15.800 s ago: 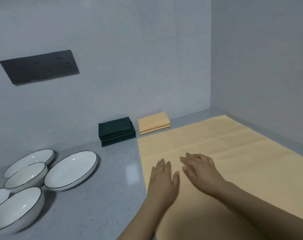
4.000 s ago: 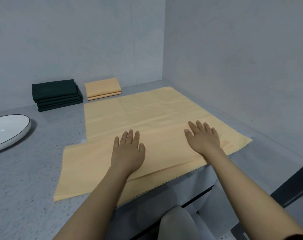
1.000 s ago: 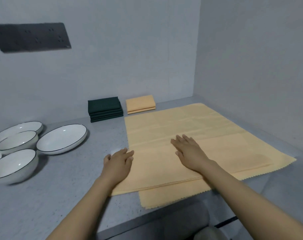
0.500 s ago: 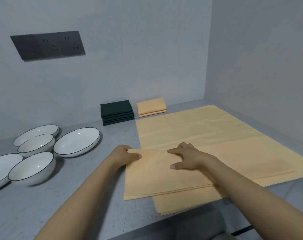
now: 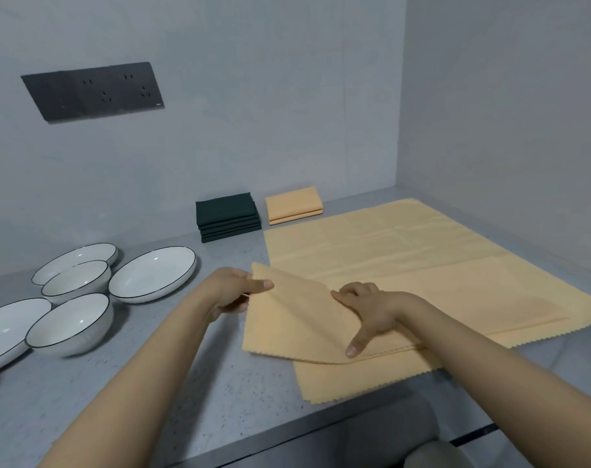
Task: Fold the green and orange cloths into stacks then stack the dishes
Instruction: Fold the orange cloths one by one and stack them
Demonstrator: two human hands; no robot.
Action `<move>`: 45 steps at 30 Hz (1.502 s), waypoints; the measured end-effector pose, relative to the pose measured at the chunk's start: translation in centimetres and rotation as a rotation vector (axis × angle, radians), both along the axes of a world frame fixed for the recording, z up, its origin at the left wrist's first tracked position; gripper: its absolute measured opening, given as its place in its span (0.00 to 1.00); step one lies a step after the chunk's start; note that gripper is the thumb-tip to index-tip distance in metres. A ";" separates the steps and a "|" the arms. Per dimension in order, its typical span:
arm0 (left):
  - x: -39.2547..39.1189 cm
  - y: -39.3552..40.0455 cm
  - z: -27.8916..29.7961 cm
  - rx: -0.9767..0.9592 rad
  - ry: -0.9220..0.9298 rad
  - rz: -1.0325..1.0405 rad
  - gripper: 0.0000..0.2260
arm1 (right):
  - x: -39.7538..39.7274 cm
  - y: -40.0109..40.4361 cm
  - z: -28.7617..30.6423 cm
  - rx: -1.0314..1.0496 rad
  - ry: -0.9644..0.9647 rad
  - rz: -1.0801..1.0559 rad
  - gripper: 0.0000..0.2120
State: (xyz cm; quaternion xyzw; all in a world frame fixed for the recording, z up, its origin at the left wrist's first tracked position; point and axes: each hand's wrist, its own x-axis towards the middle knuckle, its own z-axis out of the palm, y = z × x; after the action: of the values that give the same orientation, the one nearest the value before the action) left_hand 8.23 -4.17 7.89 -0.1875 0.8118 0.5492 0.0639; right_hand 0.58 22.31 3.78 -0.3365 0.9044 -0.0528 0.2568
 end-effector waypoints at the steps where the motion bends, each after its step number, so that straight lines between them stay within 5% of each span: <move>1: -0.1 0.5 0.3 0.029 0.018 -0.010 0.22 | 0.2 0.2 -0.1 0.016 -0.006 0.009 0.59; 4: -0.5 2.2 1.1 0.138 0.076 -0.024 0.26 | 0.8 0.7 -0.4 -0.029 -0.044 0.004 0.60; 9: -1.2 6.4 2.4 0.217 0.155 -0.009 0.16 | 2.0 2.5 -1.5 -0.335 -0.088 -0.084 0.56; 16: -4.2 14.2 2.8 0.330 0.197 -0.028 0.09 | 2.7 7.4 -0.7 -1.114 0.006 -0.668 0.12; 20: -5.5 17.9 1.0 0.288 0.179 -0.042 0.12 | 3.1 9.9 -0.1 -1.190 0.153 -0.802 0.08; 27: -6.6 23.0 -2.5 0.224 0.061 -0.041 0.11 | 3.6 12.0 -1.7 -1.104 0.019 -0.813 0.09; 34: -6.8 23.5 -4.0 0.161 0.087 -0.021 0.13 | 3.7 11.9 -3.2 -0.992 0.106 -0.775 0.08; 38: -7.2 21.8 -5.2 -0.345 0.401 -0.016 0.06 | 3.7 12.0 -3.9 -0.875 0.199 -0.700 0.14; 40: -7.2 20.6 -6.0 -0.648 0.494 -0.137 0.10 | 3.8 12.1 -4.0 -0.861 0.224 -0.674 0.14; 45: -7.5 19.7 -7.9 -0.896 0.289 -0.518 0.21 | 4.0 11.8 -4.4 -0.794 0.273 -0.620 0.12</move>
State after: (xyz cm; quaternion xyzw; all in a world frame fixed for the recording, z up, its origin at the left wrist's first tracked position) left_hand 0.71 15.51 0.01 0.0876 0.9869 0.1354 -0.0013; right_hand 4.62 34.07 -0.61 -0.1280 0.8972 -0.4209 -0.0387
